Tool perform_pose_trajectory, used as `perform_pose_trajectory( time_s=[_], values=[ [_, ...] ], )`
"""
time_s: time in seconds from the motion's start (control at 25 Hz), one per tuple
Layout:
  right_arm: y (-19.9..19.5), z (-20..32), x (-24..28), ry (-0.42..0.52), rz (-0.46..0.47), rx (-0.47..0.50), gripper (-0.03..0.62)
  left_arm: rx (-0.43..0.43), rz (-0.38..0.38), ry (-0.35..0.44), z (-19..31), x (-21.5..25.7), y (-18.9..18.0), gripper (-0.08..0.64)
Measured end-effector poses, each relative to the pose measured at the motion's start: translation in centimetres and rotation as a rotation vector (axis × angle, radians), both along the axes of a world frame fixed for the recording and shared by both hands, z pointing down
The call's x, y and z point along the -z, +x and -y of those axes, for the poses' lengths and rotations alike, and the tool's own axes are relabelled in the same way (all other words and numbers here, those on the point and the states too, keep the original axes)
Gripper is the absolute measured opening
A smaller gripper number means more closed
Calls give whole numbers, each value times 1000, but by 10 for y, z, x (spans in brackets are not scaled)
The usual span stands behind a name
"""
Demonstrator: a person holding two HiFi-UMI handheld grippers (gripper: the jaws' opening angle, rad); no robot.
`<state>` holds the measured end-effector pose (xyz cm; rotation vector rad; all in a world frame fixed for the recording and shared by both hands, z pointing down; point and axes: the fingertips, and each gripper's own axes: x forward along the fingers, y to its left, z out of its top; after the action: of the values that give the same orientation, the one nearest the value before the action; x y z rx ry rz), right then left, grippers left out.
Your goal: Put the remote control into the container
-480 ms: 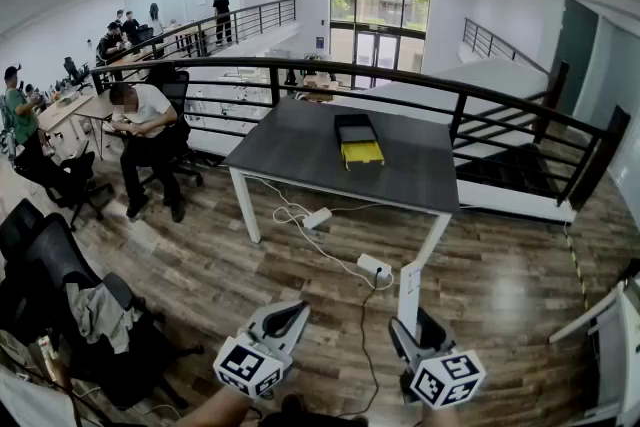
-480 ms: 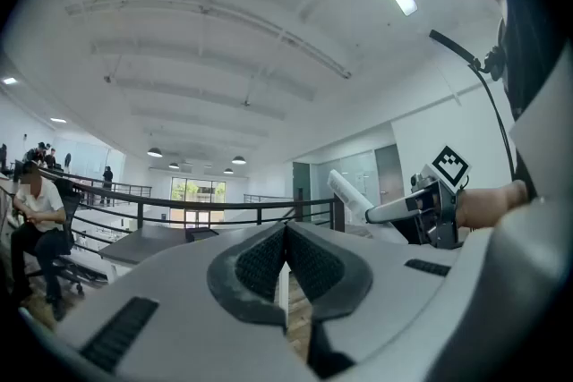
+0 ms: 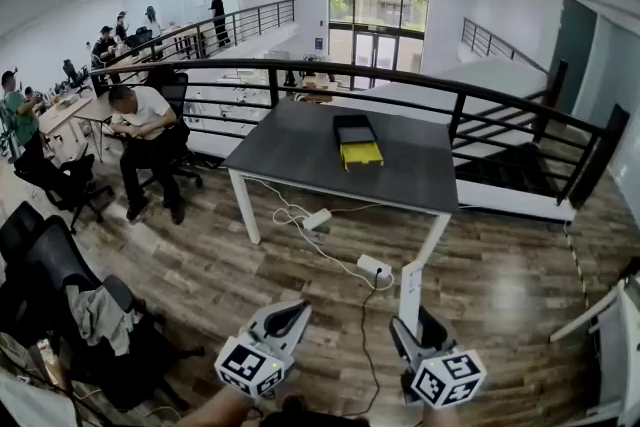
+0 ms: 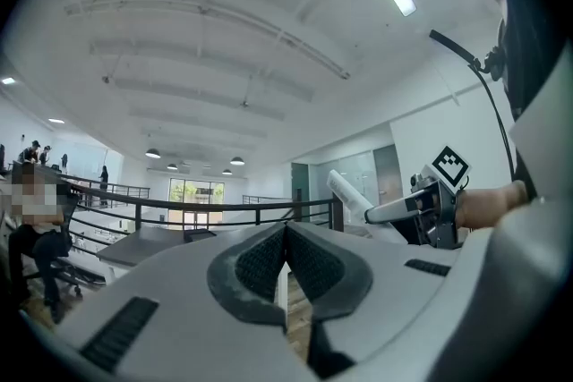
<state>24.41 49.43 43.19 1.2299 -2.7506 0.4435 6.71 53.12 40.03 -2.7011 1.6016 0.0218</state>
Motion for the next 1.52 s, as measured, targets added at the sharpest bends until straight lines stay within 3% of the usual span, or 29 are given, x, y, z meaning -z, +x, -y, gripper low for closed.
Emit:
perform_pose_trajectory(
  time_s=[0.48, 1.2, 1.52],
  values=[
    [-13, 10, -4, -15, 34, -19, 230, -4, 14, 6, 8, -5, -13, 5],
    [-110, 28, -11, -10, 8, -38, 230, -18, -17, 16, 27, -18, -117, 5],
    [-127, 46, -6, 2, 14, -29, 230, -26, -2, 29, 45, -25, -133, 5]
  ],
)
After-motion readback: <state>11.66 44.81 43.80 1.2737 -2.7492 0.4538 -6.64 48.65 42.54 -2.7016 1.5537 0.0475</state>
